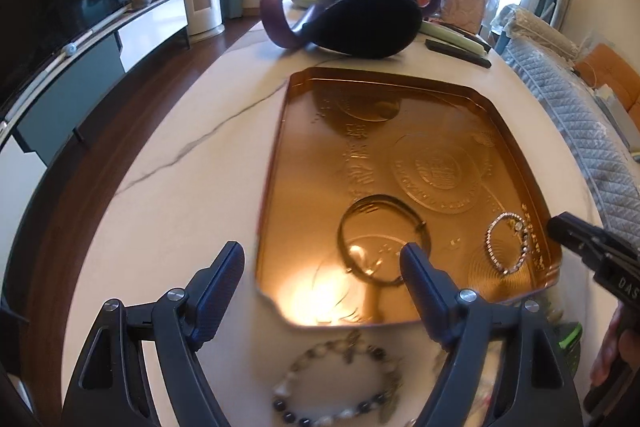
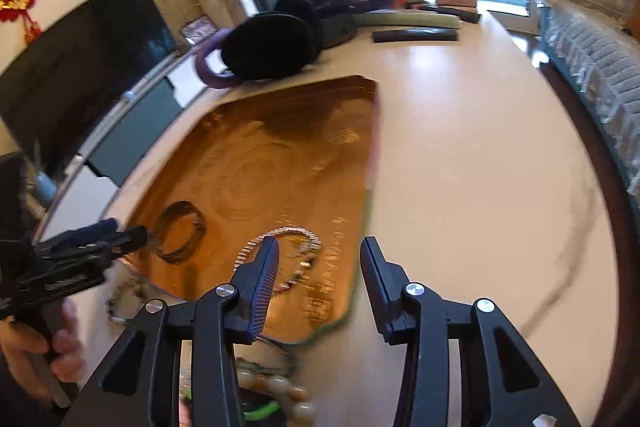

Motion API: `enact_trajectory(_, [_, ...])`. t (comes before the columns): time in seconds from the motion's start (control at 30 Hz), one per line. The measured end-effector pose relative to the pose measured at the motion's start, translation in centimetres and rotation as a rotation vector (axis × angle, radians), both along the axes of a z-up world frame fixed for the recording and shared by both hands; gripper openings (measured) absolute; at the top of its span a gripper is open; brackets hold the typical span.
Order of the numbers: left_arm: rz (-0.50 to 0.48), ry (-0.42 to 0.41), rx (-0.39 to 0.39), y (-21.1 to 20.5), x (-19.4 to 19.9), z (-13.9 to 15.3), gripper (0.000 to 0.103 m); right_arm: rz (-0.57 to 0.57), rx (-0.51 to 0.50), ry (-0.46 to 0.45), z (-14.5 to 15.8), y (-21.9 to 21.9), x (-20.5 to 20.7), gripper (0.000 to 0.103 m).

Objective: Organize jewelry
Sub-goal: 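Carry the silver bangle with the left gripper into the copper tray and release, then grasp the pearl pin with the left gripper while the right gripper grasps the watch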

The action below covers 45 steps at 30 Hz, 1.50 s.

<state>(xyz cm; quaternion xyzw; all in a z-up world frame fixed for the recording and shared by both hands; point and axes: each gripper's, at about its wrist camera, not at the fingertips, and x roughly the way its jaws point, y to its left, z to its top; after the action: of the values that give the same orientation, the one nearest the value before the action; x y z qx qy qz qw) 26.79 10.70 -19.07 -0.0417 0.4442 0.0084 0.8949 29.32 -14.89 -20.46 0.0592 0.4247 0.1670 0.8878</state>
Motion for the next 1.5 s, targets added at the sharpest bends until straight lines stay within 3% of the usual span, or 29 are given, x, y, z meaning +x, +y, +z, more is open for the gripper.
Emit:
enact_trajectory(0.17, [0.031, -0.04, 0.066, 0.4, -1.4, 0.6, 0.078, -0.026, -0.04, 0.012, -0.4, -0.5, 0.0, 0.039])
enact_trajectory(0.23, [0.043, -0.036, 0.123, 0.5, -1.6, 0.4, 0.061, -0.035, -0.057, 0.049, -1.4, -0.5, 0.3, 0.014])
enact_trajectory(0.27, [0.046, -0.023, 0.147, 0.7, -1.7, 0.1, 0.055, -0.049, -0.07, 0.033, -1.4, -0.7, 0.2, 0.012])
enact_trajectory(0.3, [0.05, -0.013, 0.159, 0.9, -1.7, -0.3, 0.04, -0.048, -0.077, 0.034, -1.4, -0.6, 0.2, 0.009])
enact_trajectory(0.33, [0.048, 0.004, 0.157, 1.2, -1.6, -0.8, 0.032, -0.045, -0.08, 0.037, -1.4, -0.5, 0.1, 0.008])
enact_trajectory(0.6, [0.008, 0.017, 0.112, 0.7, -1.1, -2.0, 0.022, -0.041, -0.117, 0.025, -1.2, -0.4, -1.3, 0.007])
enact_trajectory(0.8, [-0.003, 0.011, 0.124, 0.0, -1.0, -1.7, 0.023, -0.069, -0.074, 0.047, -1.3, -1.2, -1.6, 0.008])
enact_trajectory(0.87, [0.01, 0.01, 0.085, 0.3, -1.7, -0.9, 0.027, -0.074, -0.032, 0.058, -1.1, -1.6, -1.7, 0.012])
enact_trajectory(0.9, [0.01, 0.002, 0.07, 0.4, -2.3, -0.4, 0.035, -0.076, -0.013, 0.055, -0.8, -1.7, -1.8, 0.013])
enact_trajectory(0.93, [0.003, -0.009, 0.06, 0.4, -3.0, 0.3, 0.051, -0.074, -0.007, 0.049, -0.4, -1.8, -2.1, 0.013])
enact_trajectory(1.0, [-0.018, -0.034, 0.05, 0.1, -4.6, 1.4, 0.065, -0.057, 0.005, 0.035, 0.7, -1.7, -2.8, 0.013])
enact_trajectory(1.1, [-0.08, -0.038, 0.051, -1.0, -7.1, 2.5, 0.065, -0.007, 0.116, 0.068, 2.3, -1.8, -4.0, 0.015])
enact_trajectory(1.17, [-0.114, -0.045, 0.06, -1.6, -8.7, 2.8, 0.065, 0.039, 0.114, 0.057, 3.8, -1.3, -5.4, 0.019])
enact_trajectory(1.2, [-0.124, -0.04, 0.07, -1.9, -9.5, 2.7, 0.065, 0.055, 0.1, 0.041, 4.4, -1.1, -6.2, 0.03])
enact_trajectory(1.23, [-0.129, -0.03, 0.075, -2.0, -10.2, 2.5, 0.065, 0.069, 0.088, 0.026, 5.0, -0.9, -7.1, 0.048])
enact_trajectory(1.3, [-0.149, -0.017, 0.081, -2.4, -11.1, 1.9, 0.062, 0.088, 0.065, -0.003, 5.7, -0.6, -8.9, 0.068])
enact_trajectory(1.43, [-0.203, 0.027, 0.09, -3.2, -12.7, 0.5, 0.047, 0.091, 0.043, -0.025, 5.2, -0.5, -11.2, 0.069])
enact_trajectory(1.5, [-0.221, 0.048, 0.094, -3.6, -12.9, -0.1, 0.044, 0.1, 0.033, -0.005, 3.8, -0.2, -11.6, 0.069])
